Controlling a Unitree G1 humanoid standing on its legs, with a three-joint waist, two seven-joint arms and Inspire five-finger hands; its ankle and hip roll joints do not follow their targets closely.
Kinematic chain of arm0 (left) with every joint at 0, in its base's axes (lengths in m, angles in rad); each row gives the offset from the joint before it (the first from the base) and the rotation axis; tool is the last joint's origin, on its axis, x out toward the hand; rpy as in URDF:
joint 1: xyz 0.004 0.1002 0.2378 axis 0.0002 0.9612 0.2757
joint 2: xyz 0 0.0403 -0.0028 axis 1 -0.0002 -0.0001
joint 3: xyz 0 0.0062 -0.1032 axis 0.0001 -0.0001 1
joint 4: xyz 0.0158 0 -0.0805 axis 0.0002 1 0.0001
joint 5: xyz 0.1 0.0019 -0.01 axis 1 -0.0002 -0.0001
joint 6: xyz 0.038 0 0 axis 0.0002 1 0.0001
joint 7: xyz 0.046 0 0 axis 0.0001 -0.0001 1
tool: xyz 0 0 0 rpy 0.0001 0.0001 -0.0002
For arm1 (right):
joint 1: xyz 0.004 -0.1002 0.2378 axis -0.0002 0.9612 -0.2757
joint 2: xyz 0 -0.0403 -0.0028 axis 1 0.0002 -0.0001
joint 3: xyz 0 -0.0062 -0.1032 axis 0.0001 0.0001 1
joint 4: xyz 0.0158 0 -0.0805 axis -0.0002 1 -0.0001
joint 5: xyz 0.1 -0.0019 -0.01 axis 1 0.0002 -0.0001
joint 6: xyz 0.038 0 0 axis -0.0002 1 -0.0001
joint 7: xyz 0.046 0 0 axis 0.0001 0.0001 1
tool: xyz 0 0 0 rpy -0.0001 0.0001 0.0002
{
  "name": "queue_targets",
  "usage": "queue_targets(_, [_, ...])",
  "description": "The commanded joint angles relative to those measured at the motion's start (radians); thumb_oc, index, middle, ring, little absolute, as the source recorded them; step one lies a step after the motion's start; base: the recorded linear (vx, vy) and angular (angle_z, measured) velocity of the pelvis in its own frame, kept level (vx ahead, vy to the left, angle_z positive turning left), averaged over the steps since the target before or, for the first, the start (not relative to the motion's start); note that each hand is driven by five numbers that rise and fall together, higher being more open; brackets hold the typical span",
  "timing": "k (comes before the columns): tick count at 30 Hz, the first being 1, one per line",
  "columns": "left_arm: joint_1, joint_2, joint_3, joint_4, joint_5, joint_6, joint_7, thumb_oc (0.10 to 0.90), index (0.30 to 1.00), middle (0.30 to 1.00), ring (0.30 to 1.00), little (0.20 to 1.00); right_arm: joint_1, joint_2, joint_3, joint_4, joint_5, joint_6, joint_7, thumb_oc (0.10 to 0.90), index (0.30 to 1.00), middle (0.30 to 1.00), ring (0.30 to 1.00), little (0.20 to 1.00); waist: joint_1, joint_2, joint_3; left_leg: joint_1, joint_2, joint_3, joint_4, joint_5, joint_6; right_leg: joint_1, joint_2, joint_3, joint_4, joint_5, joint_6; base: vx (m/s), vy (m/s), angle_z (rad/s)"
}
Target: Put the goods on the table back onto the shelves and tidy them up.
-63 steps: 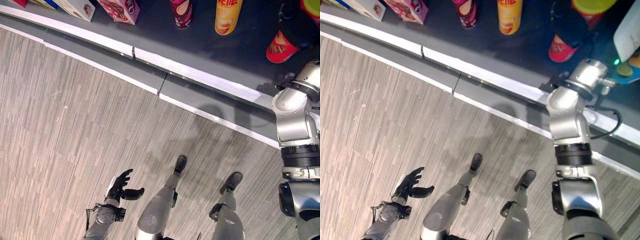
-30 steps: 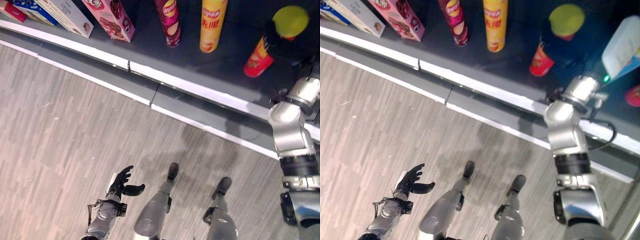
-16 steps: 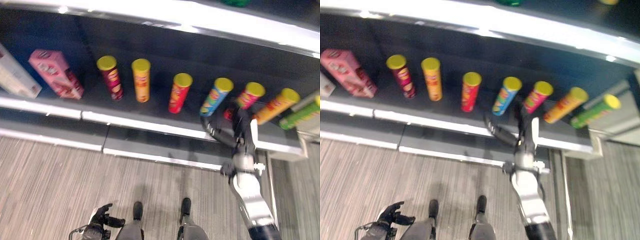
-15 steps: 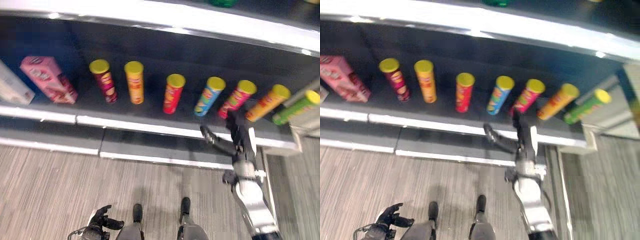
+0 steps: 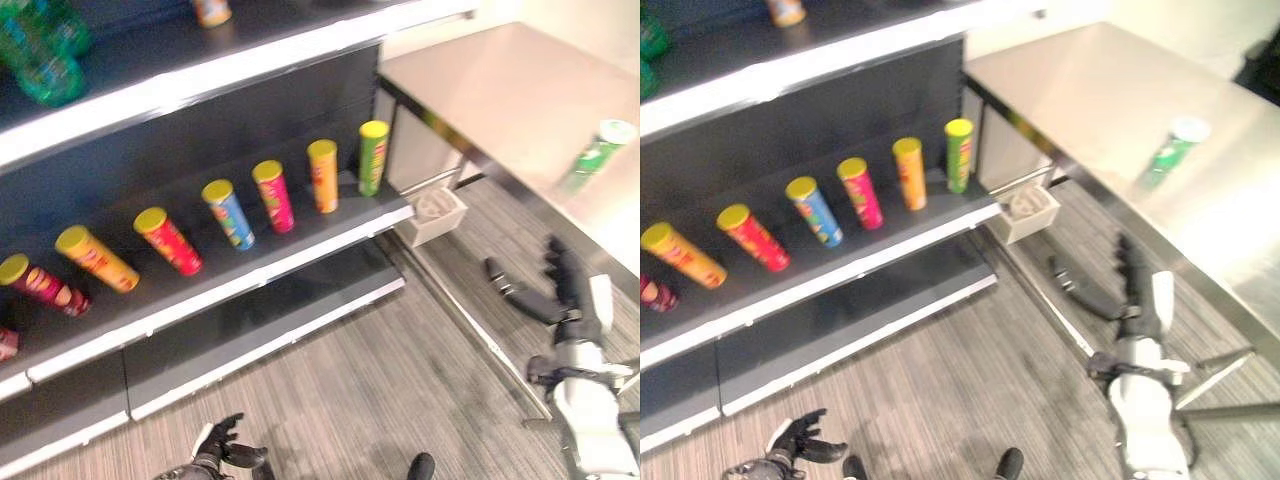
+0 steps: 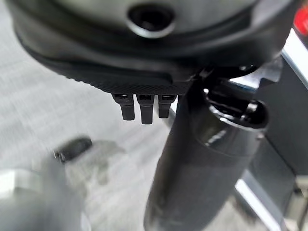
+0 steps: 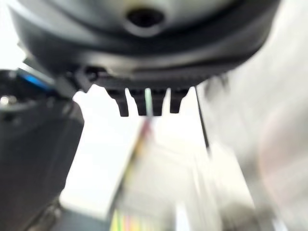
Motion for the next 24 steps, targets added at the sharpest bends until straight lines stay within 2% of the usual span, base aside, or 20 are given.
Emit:
queue_targets(1, [-0.065, 0.154, 0.006, -0.049, -0.021, -0.042, 0.002, 0.8, 0.9, 0.9, 0.9, 0.9, -0.147, -0.015, -0.075, -0.149, -0.031, -0.145, -0.068, 0.8, 0.9, 0.9, 0.9, 0.9, 0.012, -0.095, 0.004, 0.011, -0.004, -0.022, 0.021, -0.134, -0.019, 0.007, -0.018, 0.057, 0.022, -0.098, 0.056, 0.08, -0.343, -0.25])
queue_targets(2, [-0.067, 0.152, 0.007, -0.047, -0.023, -0.043, 0.002, 0.8, 0.9, 0.9, 0.9, 0.9, -0.152, -0.028, -0.088, -0.15, -0.039, -0.15, -0.084, 0.8, 0.9, 0.9, 0.9, 0.9, 0.007, -0.091, 0.005, 0.008, 0.021, -0.019, 0.057, -0.122, -0.028, 0.017, 0.008, 0.064, 0.015, -0.115, 0.04, 0.08, -0.343, -0.4])
queue_targets(3, [-0.069, 0.151, 0.007, -0.047, -0.027, -0.043, 0.004, 0.8, 0.9, 0.9, 0.9, 0.9, -0.158, -0.04, -0.099, -0.156, -0.046, -0.155, -0.103, 0.8, 0.9, 0.9, 0.9, 0.9, 0.005, -0.084, 0.01, -0.001, 0.048, -0.028, 0.105, -0.081, -0.04, 0.027, 0.036, 0.071, 0.013, -0.133, 0.024, 0.08, -0.545, -0.53])
queue_targets(4, [-0.065, 0.145, 0.011, -0.052, -0.046, -0.051, 0.014, 0.8, 0.9, 0.9, 0.9, 0.9, -0.211, -0.076, -0.058, -0.147, -0.045, -0.149, -0.107, 0.8, 0.9, 0.9, 0.9, 0.9, 0.042, -0.094, 0.038, -0.079, -0.018, -0.199, 0.242, -0.09, 0.028, 0.02, 0.085, 0.127, 0.005, -0.157, -0.027, 0.31, -0.589, -1.66])
queue_targets(5, [-0.067, 0.125, -0.017, -0.022, -0.049, -0.054, 0.006, 0.8, 0.9, 0.9, 0.9, 0.9, -0.281, -0.136, 0.003, -0.066, -0.006, -0.143, -0.071, 0.8, 0.9, 0.9, 0.9, 0.9, 0.112, -0.102, 0.046, -0.225, -0.331, -0.451, 0.102, -0.16, 0.099, 0.036, 0.117, 0.233, 0.005, -0.16, -0.026, 0.28, -0.461, -1.43])
queue_targets(6, [-0.067, 0.125, -0.016, -0.022, -0.049, -0.054, 0.006, 0.8, 0.9, 0.9, 0.9, 0.9, -0.282, -0.136, 0.004, -0.064, -0.006, -0.144, -0.072, 0.8, 0.9, 0.9, 0.9, 0.9, 0.112, -0.102, 0.046, -0.224, -0.331, -0.45, 0.1, -0.159, 0.099, 0.036, 0.116, 0.233, 0.005, -0.16, -0.026, 0.32, -0.197, -1.85])
queue_targets(7, [-0.067, 0.127, -0.035, -0.023, -0.043, -0.052, 0.001, 0.8, 0.9, 0.9, 0.9, 0.9, -0.314, -0.138, 0.034, -0.033, 0.011, -0.141, -0.074, 0.8, 0.9, 0.9, 0.9, 0.9, 0.131, -0.085, 0.049, -0.272, -0.376, -0.452, 0.054, -0.106, 0.097, 0.049, 0.144, 0.25, 0.005, -0.168, -0.029, 0.07, -0.029, -1.08])
queue_targets(8, [-0.068, 0.125, -0.034, -0.023, -0.043, -0.052, 0.001, 0.8, 0.9, 0.9, 0.9, 0.9, -0.318, -0.14, 0.037, -0.029, 0.011, -0.142, -0.074, 0.8, 0.9, 0.9, 0.9, 0.9, 0.132, -0.085, 0.048, -0.269, -0.376, -0.449, 0.046, -0.102, 0.097, 0.048, 0.143, 0.254, 0.005, -0.168, -0.029, 0.16, -0.019, -1.14])
queue_targets(9, [-0.07, 0.124, -0.046, -0.007, -0.037, -0.046, -0.002, 0.8, 0.9, 0.9, 0.9, 0.9, -0.354, -0.141, 0.064, -0.023, 0.015, -0.138, -0.07, 0.8, 0.9, 0.9, 0.9, 0.9, 0.14, -0.068, 0.043, -0.271, -0.384, -0.43, 0.017, -0.087, 0.1, 0.064, 0.166, 0.268, 0.005, -0.184, -0.033, 0.1, 0.011, -0.55])
queue_targets(11, [-0.07, 0.122, -0.044, -0.006, -0.036, -0.046, -0.002, 0.8, 0.9, 0.9, 0.9, 0.9, -0.358, -0.143, 0.068, -0.02, 0.015, -0.138, -0.071, 0.8, 0.9, 0.9, 0.9, 0.9, 0.144, -0.068, 0.046, -0.262, -0.383, -0.425, 0.009, -0.085, 0.101, 0.067, 0.166, 0.274, 0.005, -0.183, -0.033, 0.11, 0.034, -0.45])
queue_targets(13, [-0.062, 0.122, -0.057, 0.012, -0.009, -0.042, -0.005, 0.8, 0.9, 0.9, 0.9, 0.9, -0.374, -0.145, 0.088, -0.004, 0.024, -0.132, -0.05, 0.8, 0.9, 0.9, 0.9, 0.9, 0.132, -0.065, 0.023, -0.194, -0.392, -0.44, -0.035, -0.082, 0.111, 0.091, 0.169, 0.284, 0.006, -0.195, -0.035, 0.26, 0.115, -0.44])
queue_targets(15, [-0.056, 0.119, -0.052, 0.043, -0.011, -0.039, -0.005, 0.8, 0.9, 0.9, 0.9, 0.9, -0.389, -0.145, 0.107, 0.004, 0.027, -0.13, -0.033, 0.8, 0.9, 0.9, 0.9, 0.9, 0.129, -0.072, 0.003, -0.153, -0.384, -0.414, -0.05, -0.091, 0.115, 0.104, 0.152, 0.288, 0.021, -0.205, -0.026, 0.21, 0.13, -0.38])
queue_targets(16, [-0.047, 0.117, -0.048, 0.054, -0.012, -0.034, -0.004, 0.8, 0.9, 0.9, 0.9, 0.9, -0.405, -0.144, 0.123, 0.01, 0.014, -0.125, -0.028, 0.8, 0.9, 0.9, 0.9, 0.9, 0.135, -0.073, -0.004, -0.124, -0.379, -0.392, -0.053, -0.107, 0.135, 0.089, 0.128, 0.288, 0.108, -0.221, -0.017, 0.09, 0.1, -0.46])
queue_targets(17, [-0.047, 0.117, -0.047, 0.054, -0.012, -0.035, -0.004, 0.8, 0.9, 0.9, 0.9, 0.9, -0.406, -0.143, 0.125, 0.01, 0.013, -0.124, -0.029, 0.8, 0.9, 0.9, 0.9, 0.9, 0.14, -0.074, -0.003, -0.122, -0.379, -0.386, -0.053, -0.108, 0.136, 0.083, 0.126, 0.294, 0.121, -0.228, -0.016, 0.14, 0.144, -0.46])
queue_targets(18, [-0.046, 0.118, -0.044, 0.061, -0.012, -0.031, -0.005, 0.8, 0.9, 0.9, 0.9, 0.9, -0.409, -0.133, 0.13, 0.006, 0.01, -0.12, -0.021, 0.8, 0.9, 0.9, 0.9, 0.9, 0.142, -0.072, 0.002, -0.101, -0.376, -0.376, -0.053, -0.119, 0.149, 0.056, 0.11, 0.292, 0.199, -0.233, -0.005, 0.11, 0.115, -0.41])
queue_targets(19, [-0.045, 0.124, -0.036, 0.062, -0.015, -0.028, -0.003, 0.8, 0.9, 0.9, 0.9, 0.9, -0.407, -0.122, 0.125, -0.006, 0.011, -0.108, -0.004, 0.8, 0.9, 0.9, 0.9, 0.9, 0.132, -0.067, 0.022, -0.065, -0.369, -0.37, -0.057, -0.13, 0.171, -0.012, 0.085, 0.298, 0.365, -0.189, 0.036, 0.11, 0.117, -0.49])
queue_targets(21, [-0.047, 0.128, -0.036, 0.062, -0.017, -0.028, -0.002, 0.8, 0.9, 0.9, 0.9, 0.9, -0.404, -0.116, 0.121, -0.008, 0.014, -0.108, -0.001, 0.8, 0.9, 0.9, 0.9, 0.9, 0.128, -0.063, 0.032, -0.056, -0.369, -0.373, -0.058, -0.131, 0.18, -0.051, 0.071, 0.304, 0.454, -0.178, 0.05, 0.05, 0.079, -0.21])
queue_targets(22, [-0.052, 0.143, -0.041, 0.062, -0.003, -0.029, 0.001, 0.8, 0.9, 0.9, 0.9, 0.9, -0.402, -0.11, 0.117, 0.0, 0.005, -0.107, -0.004, 0.8, 0.9, 0.9, 0.9, 0.9, 0.124, -0.056, 0.043, -0.044, -0.363, -0.378, -0.061, -0.141, 0.187, -0.097, 0.032, 0.301, 0.531, -0.17, 0.05, 0.04, 0.05, 0.0])
queue_targets(23, [-0.052, 0.144, -0.041, 0.061, -0.002, -0.029, 0.001, 0.8, 0.9, 0.9, 0.9, 0.9, -0.401, -0.109, 0.116, 0.0, 0.005, -0.107, -0.004, 0.8, 0.9, 0.9, 0.9, 0.9, 0.124, -0.06, 0.042, -0.046, -0.366, -0.378, -0.06, -0.141, 0.187, -0.103, 0.028, 0.303, 0.54, -0.176, 0.051, 0.04, 0.001, 0.14])
queue_targets(24, [-0.048, 0.148, -0.039, 0.057, 0.002, -0.031, 0.001, 0.8, 0.9, 0.9, 0.9, 0.9, -0.399, -0.106, 0.115, 0.001, 0.007, -0.111, -0.003, 0.8, 0.9, 0.9, 0.9, 0.9, 0.13, -0.059, 0.038, -0.04, -0.359, -0.38, -0.065, -0.151, 0.184, -0.108, -0.001, 0.287, 0.514, -0.182, 0.043, 0.07, -0.066, 0.26])
